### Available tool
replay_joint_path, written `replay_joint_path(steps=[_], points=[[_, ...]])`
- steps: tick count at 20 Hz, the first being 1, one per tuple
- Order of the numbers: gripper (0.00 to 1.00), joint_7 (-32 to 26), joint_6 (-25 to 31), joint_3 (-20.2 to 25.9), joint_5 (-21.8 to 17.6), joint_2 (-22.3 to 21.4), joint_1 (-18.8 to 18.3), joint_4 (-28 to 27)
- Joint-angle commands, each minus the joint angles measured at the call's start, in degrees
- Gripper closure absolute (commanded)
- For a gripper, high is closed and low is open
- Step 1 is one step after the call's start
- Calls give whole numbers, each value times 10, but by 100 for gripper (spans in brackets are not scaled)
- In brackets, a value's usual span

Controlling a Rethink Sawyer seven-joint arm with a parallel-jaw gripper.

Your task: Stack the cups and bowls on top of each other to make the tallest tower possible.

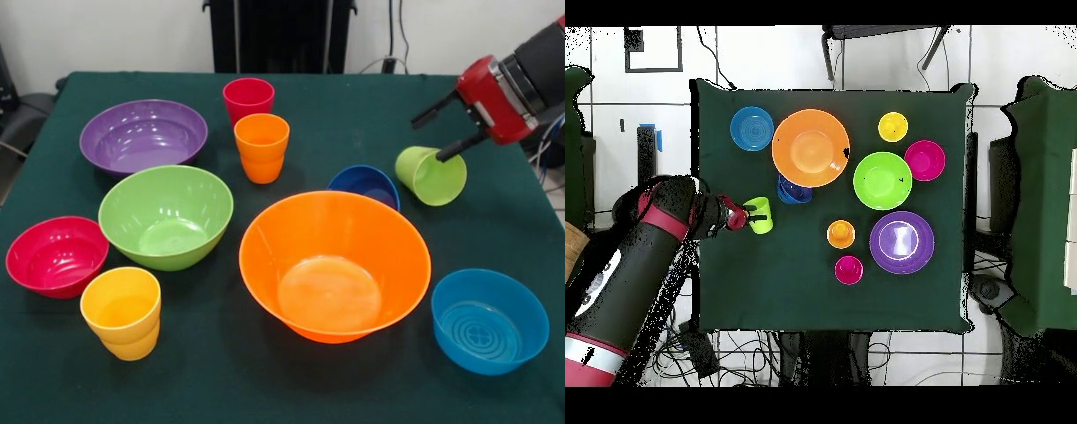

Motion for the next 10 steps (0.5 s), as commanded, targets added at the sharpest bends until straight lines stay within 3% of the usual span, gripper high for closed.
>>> replay_joint_path(steps=[1, 10], points=[[0, 27, -94, 116, -26, -13, -4, 91], [0, 6, -169, 154, -33, -47, -10, 169]])
